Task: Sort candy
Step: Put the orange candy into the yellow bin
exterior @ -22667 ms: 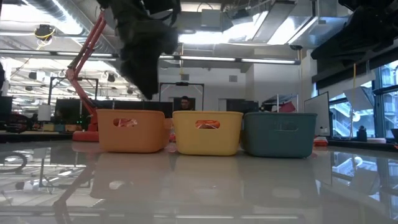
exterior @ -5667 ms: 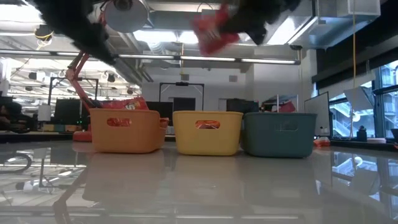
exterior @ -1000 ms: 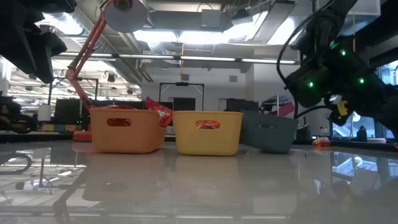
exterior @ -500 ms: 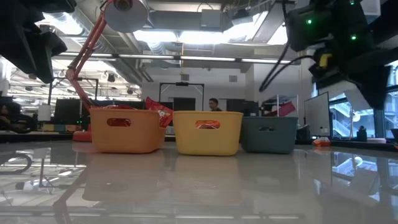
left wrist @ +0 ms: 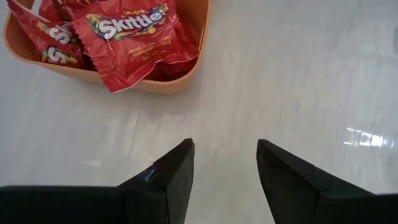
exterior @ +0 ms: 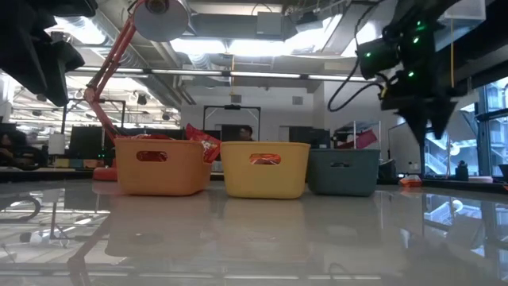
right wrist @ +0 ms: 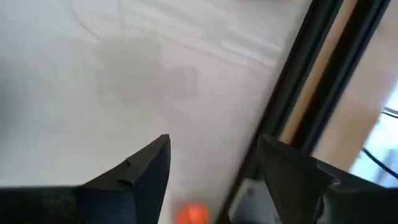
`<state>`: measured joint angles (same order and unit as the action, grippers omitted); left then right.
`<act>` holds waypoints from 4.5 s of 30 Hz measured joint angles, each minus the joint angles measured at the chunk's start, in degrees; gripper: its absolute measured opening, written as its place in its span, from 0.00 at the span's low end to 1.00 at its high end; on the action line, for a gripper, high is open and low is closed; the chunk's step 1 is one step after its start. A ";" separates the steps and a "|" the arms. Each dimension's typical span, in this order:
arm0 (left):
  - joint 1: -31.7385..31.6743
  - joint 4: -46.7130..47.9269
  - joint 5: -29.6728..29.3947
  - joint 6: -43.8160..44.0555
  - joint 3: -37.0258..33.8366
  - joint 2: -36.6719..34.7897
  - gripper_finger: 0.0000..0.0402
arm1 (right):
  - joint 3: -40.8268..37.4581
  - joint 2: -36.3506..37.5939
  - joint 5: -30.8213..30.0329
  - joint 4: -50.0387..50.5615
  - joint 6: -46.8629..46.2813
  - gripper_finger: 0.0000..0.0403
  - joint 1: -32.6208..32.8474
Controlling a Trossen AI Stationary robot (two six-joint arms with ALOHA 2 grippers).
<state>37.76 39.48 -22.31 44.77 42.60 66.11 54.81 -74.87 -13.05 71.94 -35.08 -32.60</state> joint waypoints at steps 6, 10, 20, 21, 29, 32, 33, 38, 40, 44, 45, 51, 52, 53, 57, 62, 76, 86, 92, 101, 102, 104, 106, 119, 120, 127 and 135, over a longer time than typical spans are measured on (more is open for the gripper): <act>-0.04 -0.02 0.00 0.00 0.01 0.00 0.41 | 0.00 0.00 2.24 -13.51 4.82 0.59 -15.01; -0.04 0.00 0.00 -0.17 0.01 0.00 0.41 | 0.00 -0.42 2.59 -18.81 6.60 0.59 -22.26; -0.02 -0.22 -1.07 -1.73 0.01 0.00 0.41 | 3.51 -11.32 -3.83 -21.03 7.12 0.59 -23.31; -0.02 -0.22 -1.09 -1.73 0.01 -0.02 0.41 | 4.48 -13.06 -4.55 -20.09 8.08 0.59 -23.30; 0.02 -0.12 -1.09 -1.60 0.01 -0.02 0.41 | 12.94 -25.73 -5.67 -13.75 10.82 0.59 -24.78; 0.02 -0.12 -1.09 -1.15 0.01 -0.02 0.41 | 14.89 -29.44 -2.42 -11.13 8.13 0.59 -27.27; 0.02 -0.12 -1.07 -0.79 0.01 0.00 0.41 | 15.66 -30.19 -2.30 -10.68 7.00 0.59 -27.45; 0.02 -0.07 -1.09 -0.22 0.01 -0.02 0.41 | 17.42 -31.29 -0.41 -10.89 5.10 0.57 -28.29; 0.02 0.00 -1.09 -0.22 0.01 -0.02 0.41 | 17.55 -31.15 -0.34 -11.74 4.27 0.53 -28.87; 0.04 -0.02 -1.09 -0.22 0.01 -0.02 0.41 | 17.53 -31.17 0.59 -11.65 3.55 0.44 -29.09; 0.04 0.00 -1.09 -0.22 0.01 0.00 0.41 | 17.53 -31.17 0.66 -11.49 3.40 0.41 -29.04; 0.03 0.01 -1.09 -0.22 0.01 -0.01 0.41 | 16.33 -31.23 3.17 -9.65 3.55 0.32 -28.94; 0.03 0.04 -1.09 -0.22 0.01 -0.01 0.41 | 16.37 -31.23 3.14 -9.59 3.42 0.31 -28.94; 0.02 0.05 -1.09 -0.23 0.01 -0.01 0.41 | 16.37 -31.23 2.56 -9.58 2.83 0.31 -28.94; 0.02 0.07 -1.09 0.08 0.01 -0.01 0.41 | 16.39 -31.23 1.44 -10.67 1.67 0.36 -28.91; 0.04 0.08 -1.09 0.43 0.01 -0.01 0.41 | 16.39 -31.23 1.11 -10.91 1.67 0.51 -28.91; 0.54 0.13 -1.07 0.24 0.01 -0.02 0.41 | 16.39 -36.18 -2.21 -13.19 2.90 0.49 -26.07; 1.03 0.11 -1.09 0.29 0.01 0.00 0.41 | 16.33 -35.33 -1.82 -11.65 7.12 0.03 -24.79; 1.03 0.13 -1.07 -0.17 0.01 -0.01 0.41 | 19.17 -30.95 -1.92 -4.54 9.78 0.05 -21.17; 0.83 0.11 -1.09 0.09 0.01 -0.02 0.41 | 20.35 -17.62 16.65 0.35 12.66 0.02 -7.44; 0.82 0.11 -1.07 0.11 0.01 -0.02 0.41 | 20.35 -15.99 18.71 0.44 12.56 0.02 -5.28; 0.83 0.11 -1.07 0.17 0.01 0.00 0.41 | 20.35 -12.93 21.23 0.00 11.50 0.02 -0.14; 0.82 0.13 -1.07 0.17 0.01 -0.01 0.41 | 20.35 -10.93 23.57 -0.29 9.64 0.01 5.09; 0.83 0.07 -1.07 0.19 0.01 -0.02 0.41 | 20.35 -9.23 24.82 -19.03 -0.31 0.01 29.87; 0.82 0.07 -1.08 0.21 0.01 -0.02 0.41 | 20.35 -9.46 23.24 -20.32 -0.32 0.01 30.63; 0.83 -0.27 -1.07 0.48 0.01 -0.01 0.41 | 17.49 -15.04 18.03 -20.70 -0.27 0.01 30.87; 0.82 -1.60 -1.07 0.17 0.01 0.00 0.41 | 16.41 -20.76 19.73 -25.65 1.31 0.01 29.77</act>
<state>38.57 37.88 -23.38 44.95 42.61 66.11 71.22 -95.64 6.68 46.29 -33.77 -2.83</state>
